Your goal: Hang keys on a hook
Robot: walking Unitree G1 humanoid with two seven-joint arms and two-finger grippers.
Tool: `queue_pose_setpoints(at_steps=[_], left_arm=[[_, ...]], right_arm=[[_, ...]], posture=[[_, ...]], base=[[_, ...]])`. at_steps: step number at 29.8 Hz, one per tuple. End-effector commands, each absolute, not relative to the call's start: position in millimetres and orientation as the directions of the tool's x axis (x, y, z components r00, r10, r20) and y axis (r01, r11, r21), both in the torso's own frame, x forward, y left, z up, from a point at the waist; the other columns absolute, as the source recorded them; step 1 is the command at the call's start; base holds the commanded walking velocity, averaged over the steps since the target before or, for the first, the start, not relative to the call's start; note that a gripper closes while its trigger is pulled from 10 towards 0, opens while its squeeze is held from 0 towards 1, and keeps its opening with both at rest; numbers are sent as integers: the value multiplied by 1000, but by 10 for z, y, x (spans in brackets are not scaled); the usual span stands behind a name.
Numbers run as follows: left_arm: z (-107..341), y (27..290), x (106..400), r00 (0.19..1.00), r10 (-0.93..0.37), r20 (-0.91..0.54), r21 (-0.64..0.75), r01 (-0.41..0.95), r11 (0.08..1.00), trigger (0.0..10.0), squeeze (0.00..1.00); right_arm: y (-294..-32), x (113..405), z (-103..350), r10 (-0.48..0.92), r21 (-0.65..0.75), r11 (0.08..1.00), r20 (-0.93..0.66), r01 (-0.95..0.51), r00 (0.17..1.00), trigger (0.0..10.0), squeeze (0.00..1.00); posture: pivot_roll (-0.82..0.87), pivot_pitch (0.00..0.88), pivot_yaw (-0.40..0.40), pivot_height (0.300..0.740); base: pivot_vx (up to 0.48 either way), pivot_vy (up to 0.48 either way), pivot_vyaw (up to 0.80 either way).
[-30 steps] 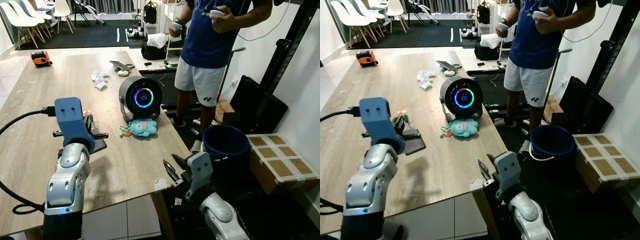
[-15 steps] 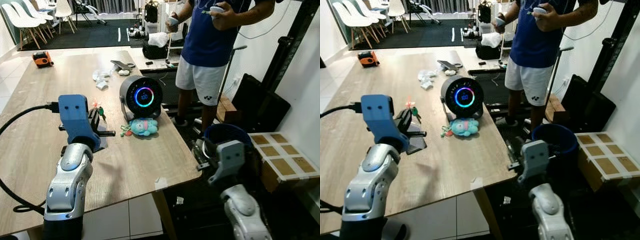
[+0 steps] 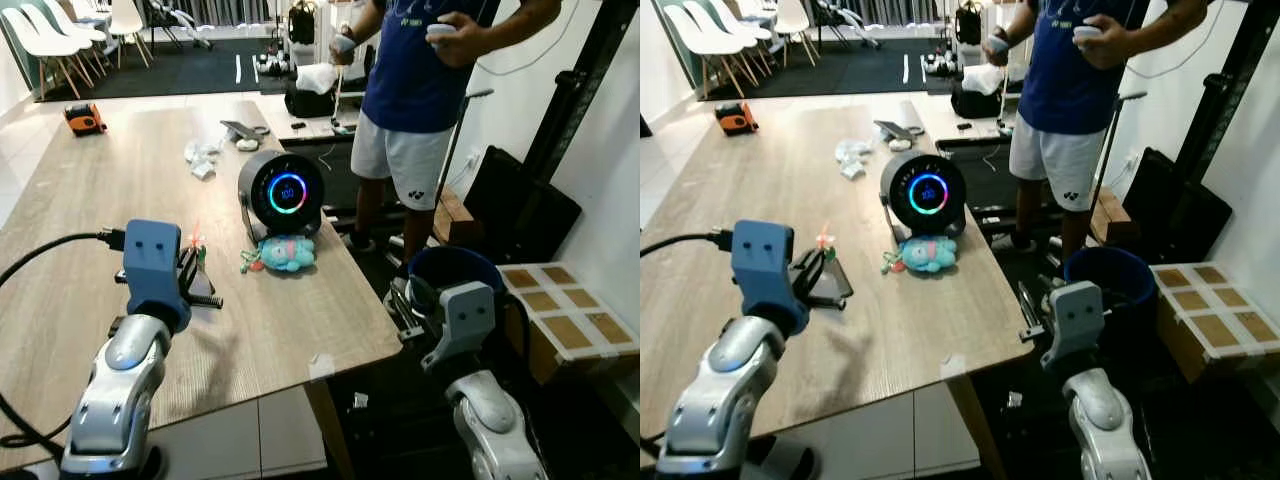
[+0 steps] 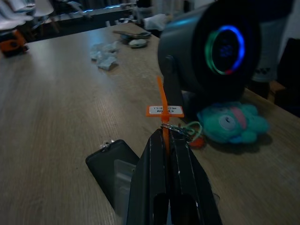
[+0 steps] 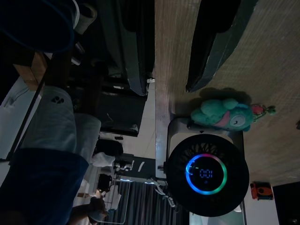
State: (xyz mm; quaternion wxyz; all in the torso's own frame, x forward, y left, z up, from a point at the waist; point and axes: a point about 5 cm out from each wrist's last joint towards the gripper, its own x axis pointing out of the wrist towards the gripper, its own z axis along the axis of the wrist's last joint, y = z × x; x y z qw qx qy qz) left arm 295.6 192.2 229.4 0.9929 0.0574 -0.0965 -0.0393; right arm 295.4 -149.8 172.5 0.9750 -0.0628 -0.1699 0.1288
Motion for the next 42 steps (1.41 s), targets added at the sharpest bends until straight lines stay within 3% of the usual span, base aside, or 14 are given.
queue_pose_setpoints(at_steps=[1,10,16,26,42], left_arm=[[2272,1958,2899,977,-135,164,156,109,982,10000,0],[2169,2171,2764,974,-209,87,208,187,960,10000,0],[2104,2208,2696,980,-162,112,256,129,958,10000,0],[1900,2081,2560,975,-156,158,368,89,925,10000,0],[1762,2086,2493,975,-194,105,388,139,911,10000,0]], right_arm=[[-1450,2947,1682,298,-171,951,290,-258,909,10000,0],[-1445,2979,1680,320,-178,944,282,-279,904,10000,0],[-1444,2977,1652,326,-174,942,271,-287,906,10000,0],[-1485,2927,1556,348,-192,932,236,-307,908,10000,0],[-1498,2871,1398,359,-182,927,177,-328,916,10000,0]], posture=[[76,150,33,740],[82,141,17,740],[83,138,12,740],[74,141,16,740],[87,149,32,740]], base=[[0,0,0],[0,0,0],[0,0,0],[0,0,0],[0,0,0]])
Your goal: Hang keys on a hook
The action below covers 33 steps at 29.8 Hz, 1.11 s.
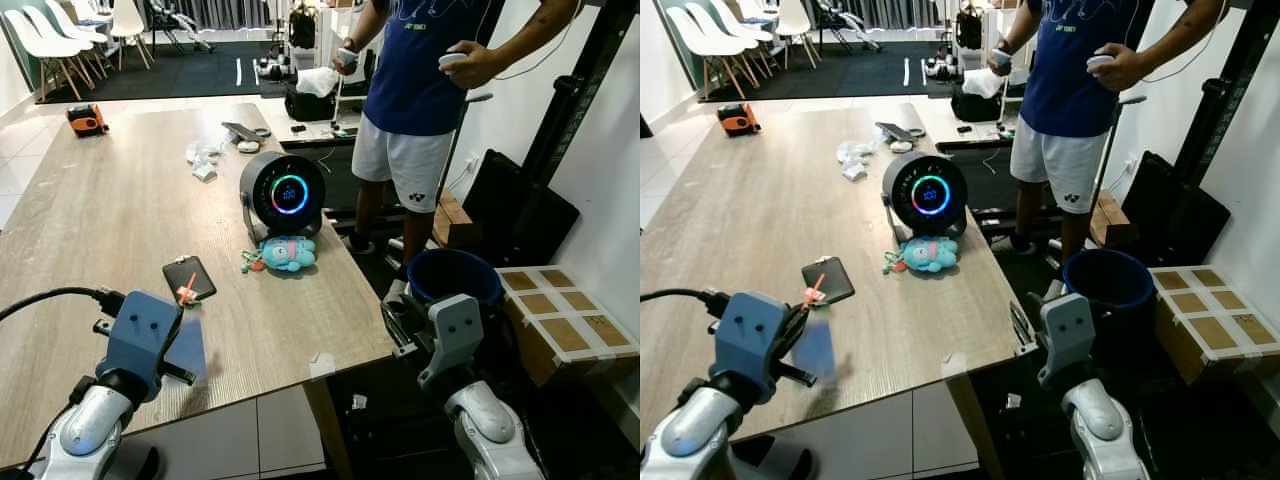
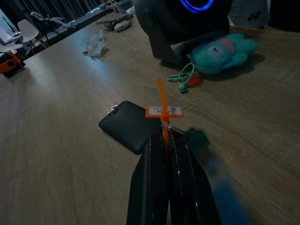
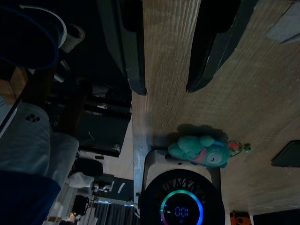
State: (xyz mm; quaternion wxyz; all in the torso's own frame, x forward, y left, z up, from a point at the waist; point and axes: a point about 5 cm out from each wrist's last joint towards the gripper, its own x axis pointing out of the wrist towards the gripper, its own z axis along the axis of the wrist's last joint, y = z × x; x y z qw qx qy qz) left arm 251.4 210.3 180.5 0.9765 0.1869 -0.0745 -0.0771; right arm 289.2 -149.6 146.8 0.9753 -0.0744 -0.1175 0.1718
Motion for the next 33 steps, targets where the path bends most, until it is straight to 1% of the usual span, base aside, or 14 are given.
queue_pose_setpoints(at_steps=[1,5,10,14,19,21,26,33], left_arm=[[1761,2088,2494,975,-193,106,389,138,911,10000,0],[1768,2092,2518,976,-188,111,386,132,913,10000,0],[1795,2063,2588,977,-172,130,342,118,932,10000,0],[1824,1953,2656,974,-168,153,255,126,959,10000,0],[1810,1829,2670,966,-194,168,228,154,961,10000,0],[1738,1762,2679,967,-197,163,221,159,962,10000,0],[1644,1707,2719,970,-191,149,206,159,966,10000,0],[1669,1716,2772,972,-175,154,195,144,970,10000,0]], right_arm=[[-1495,2870,1396,359,-180,927,176,-329,916,10000,0],[-1492,2872,1396,353,-178,930,179,-323,918,10000,0],[-1522,2878,1408,344,-183,932,183,-312,921,10000,0],[-1644,2890,1441,345,-217,927,173,-306,923,10000,0],[-1690,2909,1483,353,-241,920,169,-309,920,10000,0],[-1713,2926,1506,354,-249,918,169,-308,920,10000,0],[-1727,2940,1510,351,-256,918,168,-303,921,10000,0],[-1695,2929,1456,344,-246,922,164,-299,925,10000,0]], posture=[[87,149,32,740],[87,148,37,740],[63,142,31,740],[26,139,-6,740],[4,134,-29,740],[-10,129,-41,740],[-9,124,-35,740],[6,120,-15,740]], base=[[0,0,0],[0,0,0],[0,0,0],[0,0,0],[0,0,0],[0,0,0],[0,0,0],[0,0,0]])
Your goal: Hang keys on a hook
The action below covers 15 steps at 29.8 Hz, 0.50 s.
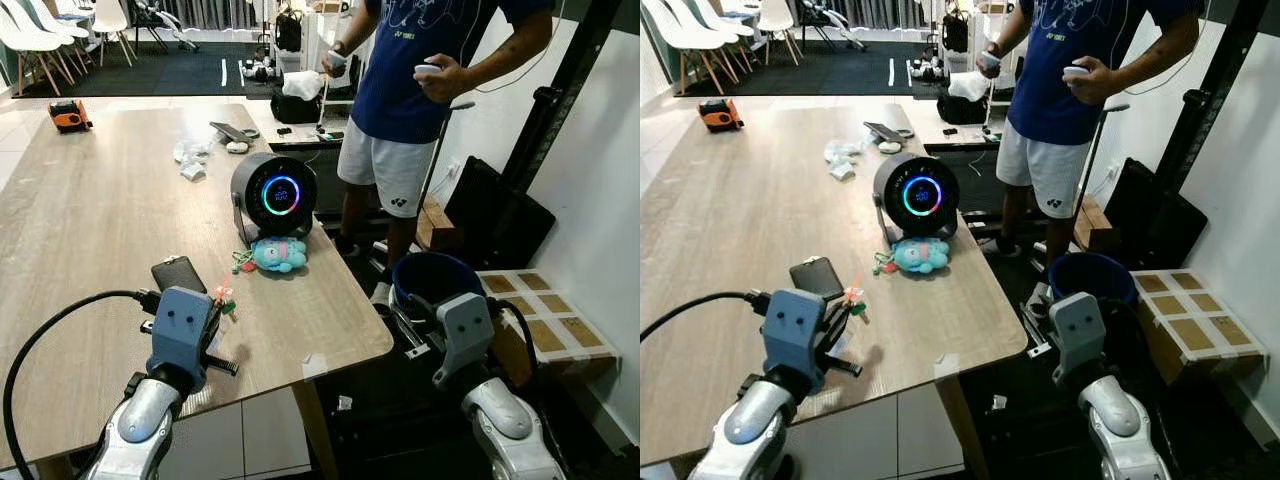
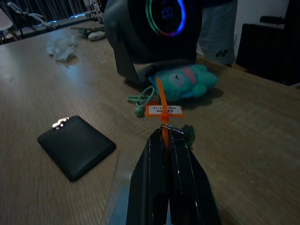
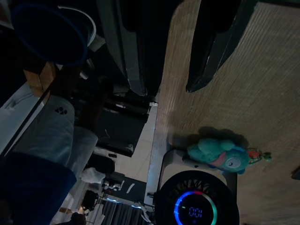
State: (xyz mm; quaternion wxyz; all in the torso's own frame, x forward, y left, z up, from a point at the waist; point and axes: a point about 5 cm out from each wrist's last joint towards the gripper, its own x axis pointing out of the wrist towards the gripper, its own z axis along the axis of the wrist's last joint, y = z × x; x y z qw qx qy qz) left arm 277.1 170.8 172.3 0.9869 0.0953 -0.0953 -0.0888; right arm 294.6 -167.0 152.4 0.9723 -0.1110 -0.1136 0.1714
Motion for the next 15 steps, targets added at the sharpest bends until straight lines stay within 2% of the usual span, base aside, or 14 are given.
queue_pose_setpoints(at_steps=[1,15], left_arm=[[1680,1723,2781,973,-172,156,194,140,971,10000,0],[1674,1759,2785,974,-157,164,205,122,971,10000,0]], right_arm=[[-1686,2925,1440,342,-243,923,162,-298,926,10000,0],[-1637,2948,1423,345,-243,922,169,-301,923,10000,0]], posture=[[10,120,-12,740],[28,117,-8,740]], base=[[0,0,0],[0,0,0]])
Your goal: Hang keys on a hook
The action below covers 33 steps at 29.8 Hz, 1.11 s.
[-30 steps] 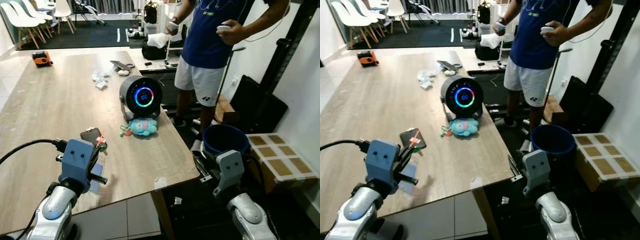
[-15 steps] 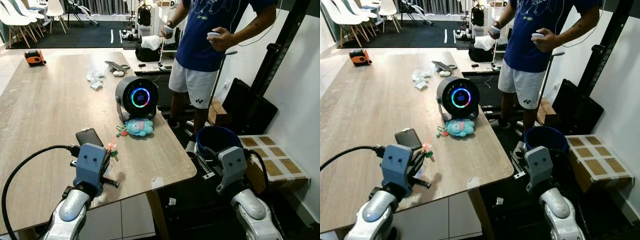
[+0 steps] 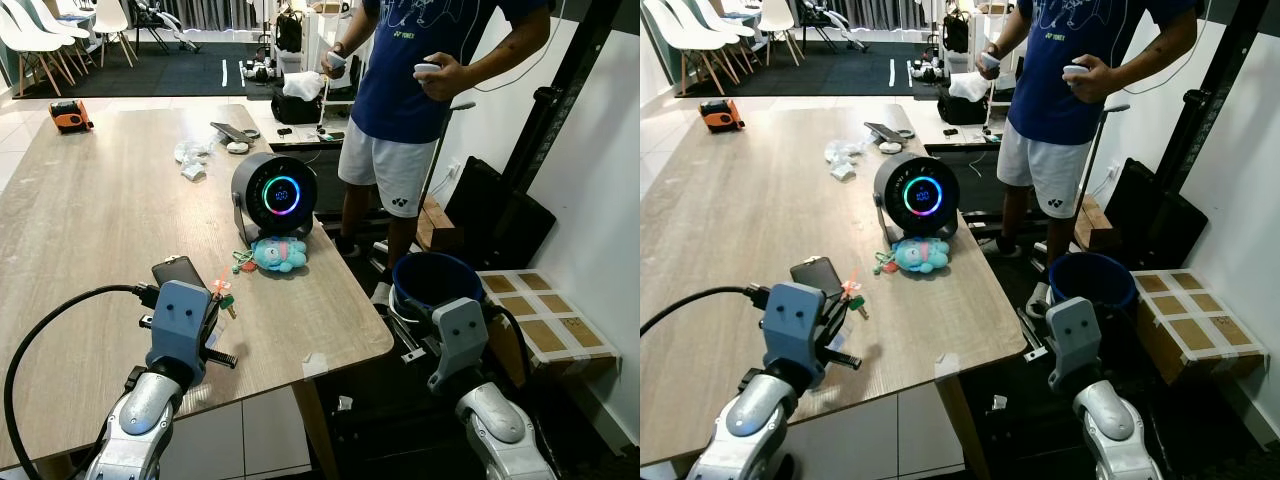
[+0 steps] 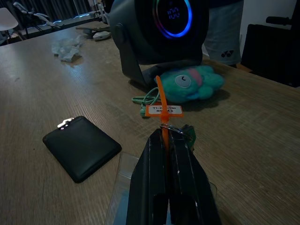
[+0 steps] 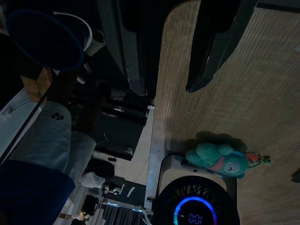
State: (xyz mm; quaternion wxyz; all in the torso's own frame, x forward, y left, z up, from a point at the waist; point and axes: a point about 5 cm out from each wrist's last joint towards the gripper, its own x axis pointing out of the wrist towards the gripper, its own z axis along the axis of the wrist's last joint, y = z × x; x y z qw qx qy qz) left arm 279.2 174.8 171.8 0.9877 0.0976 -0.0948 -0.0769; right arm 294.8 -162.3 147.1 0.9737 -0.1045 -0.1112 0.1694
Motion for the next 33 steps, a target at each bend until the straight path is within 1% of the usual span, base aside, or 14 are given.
queue_pose_setpoints(at_steps=[1,9,33], left_arm=[[1673,1759,2784,974,-155,164,205,120,971,10000,0],[1674,1767,2789,975,-150,164,207,114,972,10000,0],[1695,1752,2790,975,-147,168,212,110,971,10000,0]], right_arm=[[-1632,2948,1422,346,-248,921,169,-300,923,10000,0],[-1608,2948,1411,354,-252,918,169,-307,920,10000,0],[-1568,2938,1377,367,-247,914,164,-322,916,10000,0]], posture=[[31,116,-8,740],[36,115,-7,740],[46,125,-2,740]], base=[[0,0,0],[0,0,68],[0,0,800]])
